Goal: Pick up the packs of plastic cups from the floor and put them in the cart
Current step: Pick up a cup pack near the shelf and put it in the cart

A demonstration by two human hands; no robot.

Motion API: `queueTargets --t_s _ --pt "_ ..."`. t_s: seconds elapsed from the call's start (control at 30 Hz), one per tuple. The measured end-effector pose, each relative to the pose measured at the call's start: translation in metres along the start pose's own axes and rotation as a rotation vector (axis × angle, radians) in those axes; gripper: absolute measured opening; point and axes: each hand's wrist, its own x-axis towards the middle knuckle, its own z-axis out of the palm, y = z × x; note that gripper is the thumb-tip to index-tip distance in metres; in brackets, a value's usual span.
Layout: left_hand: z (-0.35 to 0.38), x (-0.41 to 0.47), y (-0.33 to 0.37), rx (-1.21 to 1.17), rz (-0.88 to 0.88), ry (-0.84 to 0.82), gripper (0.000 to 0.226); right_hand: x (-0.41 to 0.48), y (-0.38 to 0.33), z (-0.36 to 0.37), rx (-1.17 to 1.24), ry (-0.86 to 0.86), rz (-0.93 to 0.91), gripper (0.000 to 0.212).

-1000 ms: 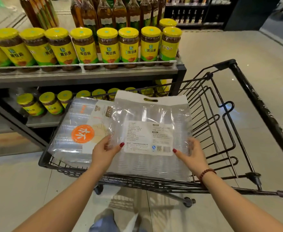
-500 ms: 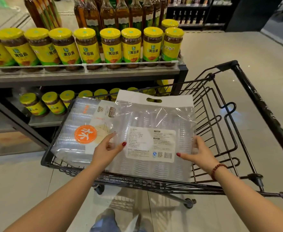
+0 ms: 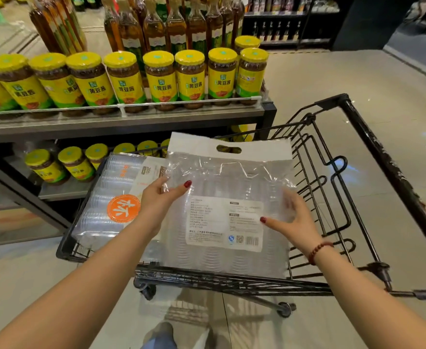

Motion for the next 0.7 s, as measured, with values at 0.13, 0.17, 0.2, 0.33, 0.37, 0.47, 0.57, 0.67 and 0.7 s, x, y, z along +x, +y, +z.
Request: queueTargets --t_s 0.13,0.17,0.2,0.33,0.37,0.47,0.57,0.67,0.7 --pt "0.003 -0.025 0.006 -0.043 0.14 0.003 0.031 -0.025 0.006 -0.008 0.142 0.03 -0.028 0.081" --pt "0.003 -0.032 0.003 -0.062 0.162 0.004 0.024 -0.029 0.005 -0.009 0.203 0.053 -0.016 0.075" --pt "0.002 -0.038 -0.002 -0.072 0.176 0.001 0.02 -0.031 0.005 -0.01 0.247 0.087 -0.008 0.069" --pt "0.0 -0.058 -0.025 -0.064 0.183 0.028 0.013 -0.042 -0.001 -0.012 0.28 0.18 -0.041 0.051" --pt "-0.001 -0.06 -0.031 -0.06 0.179 0.039 0.012 -0.045 -0.001 -0.011 0.257 0.179 -0.046 0.052" --pt "-0.009 -0.065 -0.043 -0.064 0.162 0.054 0.007 -0.054 0.003 -0.007 0.211 0.144 -0.023 0.068" --pt "-0.015 -0.075 -0.053 -0.048 0.16 0.041 0.008 -0.066 0.008 -0.004 0.185 0.126 0.009 0.084" --pt "-0.017 -0.086 -0.062 0.018 0.157 0.024 0.013 -0.077 0.016 -0.005 0.149 0.107 0.055 0.084" --pt "-0.018 -0.088 -0.065 0.043 0.158 0.02 0.014 -0.079 0.02 -0.006 0.141 0.096 0.078 0.089"
